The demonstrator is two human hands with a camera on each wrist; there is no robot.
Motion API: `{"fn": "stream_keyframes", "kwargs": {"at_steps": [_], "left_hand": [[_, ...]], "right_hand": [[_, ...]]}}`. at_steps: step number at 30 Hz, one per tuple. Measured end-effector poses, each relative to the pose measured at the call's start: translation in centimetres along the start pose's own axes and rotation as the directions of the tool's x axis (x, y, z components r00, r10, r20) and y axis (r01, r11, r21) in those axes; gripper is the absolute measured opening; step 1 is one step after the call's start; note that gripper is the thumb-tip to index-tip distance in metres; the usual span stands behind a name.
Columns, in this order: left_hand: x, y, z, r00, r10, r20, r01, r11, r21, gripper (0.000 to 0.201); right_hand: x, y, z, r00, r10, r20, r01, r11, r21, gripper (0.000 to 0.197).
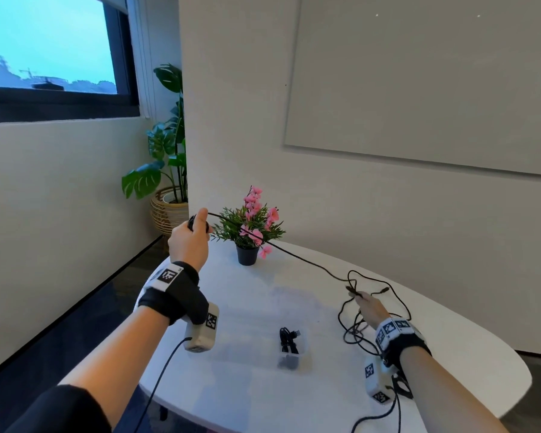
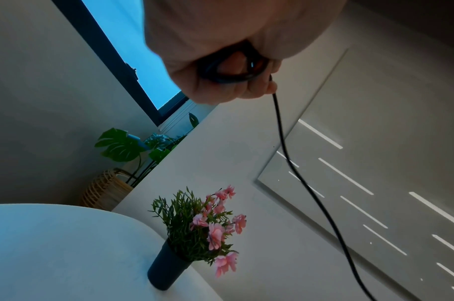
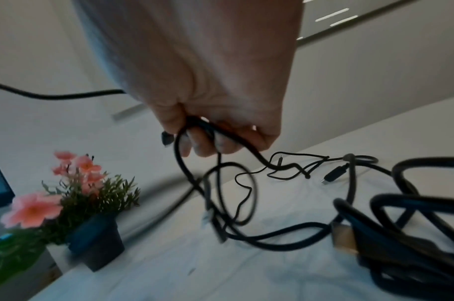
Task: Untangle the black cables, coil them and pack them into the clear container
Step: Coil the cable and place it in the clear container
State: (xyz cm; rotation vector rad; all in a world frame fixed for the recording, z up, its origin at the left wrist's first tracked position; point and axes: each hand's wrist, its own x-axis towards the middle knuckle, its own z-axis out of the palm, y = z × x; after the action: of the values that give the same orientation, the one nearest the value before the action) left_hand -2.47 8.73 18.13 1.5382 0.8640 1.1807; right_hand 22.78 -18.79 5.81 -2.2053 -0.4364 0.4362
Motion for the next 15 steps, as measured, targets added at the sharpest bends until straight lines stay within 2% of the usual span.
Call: {"fn": "stream_keyframes", "kwargs": {"at_steps": [3, 8, 11, 13, 15], "left_hand": [[-0.7, -0.1, 0.5, 0.998, -0.020, 0.055, 0.018, 0.999, 0.051, 0.047], [-1.5, -0.3, 1.3, 0.993, -0.091, 0.071, 0.089, 0.995, 0.032, 0.046], [-0.9, -0.5, 1.1, 0.988, -0.148, 0.036, 0.148, 0.989, 0.010, 0.046], [-0.5, -0.6, 0.7, 0.989, -0.149, 0.016, 0.148, 0.989, 0.022, 0.046], [-0.2, -0.7, 0.5, 0.990, -0.139, 0.008, 0.138, 0.990, 0.040, 0.046]], "right_hand": [[0.0, -0.7, -0.6, 0.999, 0.025, -0.027, -0.021, 0.989, 0.145, 0.029], [-0.3, -0.2, -1.7, 0.992, 0.045, -0.117, -0.016, 0.972, 0.236, 0.020], [-0.9, 0.9, -2.7, 0.976, 0.026, -0.218, -0.006, 0.996, 0.090, 0.022], [-1.4, 1.5, -3.1, 0.965, -0.014, -0.263, -0.006, 0.997, -0.074, 0.022], [-1.7, 1.8, -3.4, 0.957, -0.042, -0.287, 0.000, 0.989, -0.146, 0.024]]}}
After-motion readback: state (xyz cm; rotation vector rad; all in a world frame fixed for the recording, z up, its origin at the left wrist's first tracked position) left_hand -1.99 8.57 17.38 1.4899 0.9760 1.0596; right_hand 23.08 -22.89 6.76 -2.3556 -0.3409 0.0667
